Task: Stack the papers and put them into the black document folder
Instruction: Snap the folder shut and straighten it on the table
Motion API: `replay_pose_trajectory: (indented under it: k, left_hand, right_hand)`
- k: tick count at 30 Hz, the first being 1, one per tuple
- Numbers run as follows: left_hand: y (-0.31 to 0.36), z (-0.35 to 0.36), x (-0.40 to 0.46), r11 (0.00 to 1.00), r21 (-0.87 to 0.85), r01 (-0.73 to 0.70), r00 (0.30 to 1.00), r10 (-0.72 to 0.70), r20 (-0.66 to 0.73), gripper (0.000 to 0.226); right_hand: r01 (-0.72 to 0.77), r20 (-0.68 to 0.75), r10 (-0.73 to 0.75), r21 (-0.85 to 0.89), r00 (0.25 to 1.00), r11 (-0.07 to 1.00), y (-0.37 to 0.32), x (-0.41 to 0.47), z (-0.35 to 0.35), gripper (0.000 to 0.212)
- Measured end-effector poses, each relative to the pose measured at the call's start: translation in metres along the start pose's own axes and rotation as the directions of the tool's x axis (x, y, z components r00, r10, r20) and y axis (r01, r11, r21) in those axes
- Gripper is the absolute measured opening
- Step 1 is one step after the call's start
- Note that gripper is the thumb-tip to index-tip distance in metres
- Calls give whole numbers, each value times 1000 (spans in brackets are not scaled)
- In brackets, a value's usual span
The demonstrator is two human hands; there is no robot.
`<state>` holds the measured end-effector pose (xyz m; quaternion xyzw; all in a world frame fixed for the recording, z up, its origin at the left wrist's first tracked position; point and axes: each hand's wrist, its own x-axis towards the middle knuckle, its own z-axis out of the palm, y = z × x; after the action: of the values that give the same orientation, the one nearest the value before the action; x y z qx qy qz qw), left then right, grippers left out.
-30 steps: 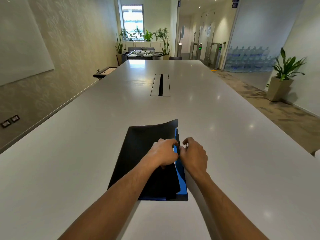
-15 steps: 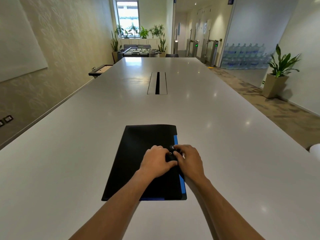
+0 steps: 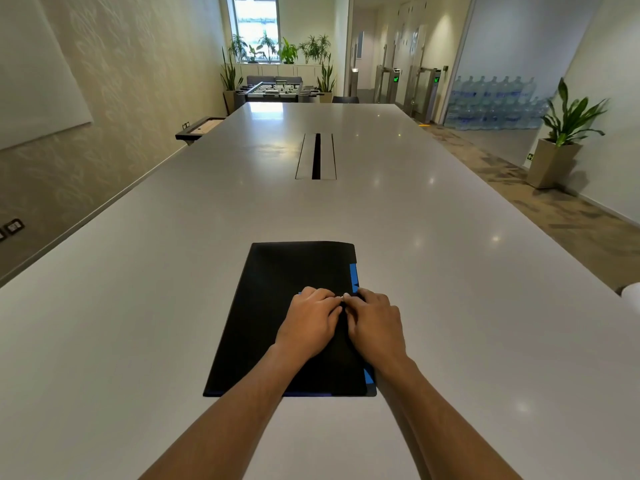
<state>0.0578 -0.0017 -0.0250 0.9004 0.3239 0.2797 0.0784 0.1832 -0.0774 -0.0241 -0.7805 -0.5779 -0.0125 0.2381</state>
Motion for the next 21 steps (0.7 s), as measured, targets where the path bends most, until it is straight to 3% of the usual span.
replay_pose_trajectory:
  k: [13,17,21]
  left_hand:
    - [-1,2,1,998,50,-50,999,49,10,25]
    - [-1,-4,1,999,-43,30,998,-27,64,27]
    - [9,-13,-11,990,-58,130,990,-127,61,45]
  right_hand:
    - [-23,118,31,-71,993,997,-6,4,-6,37]
    - [-70,150,71,-13,986,997,-10,2,-11,40]
    - [-185,85,176,103,981,977,-12,-9,-19,48]
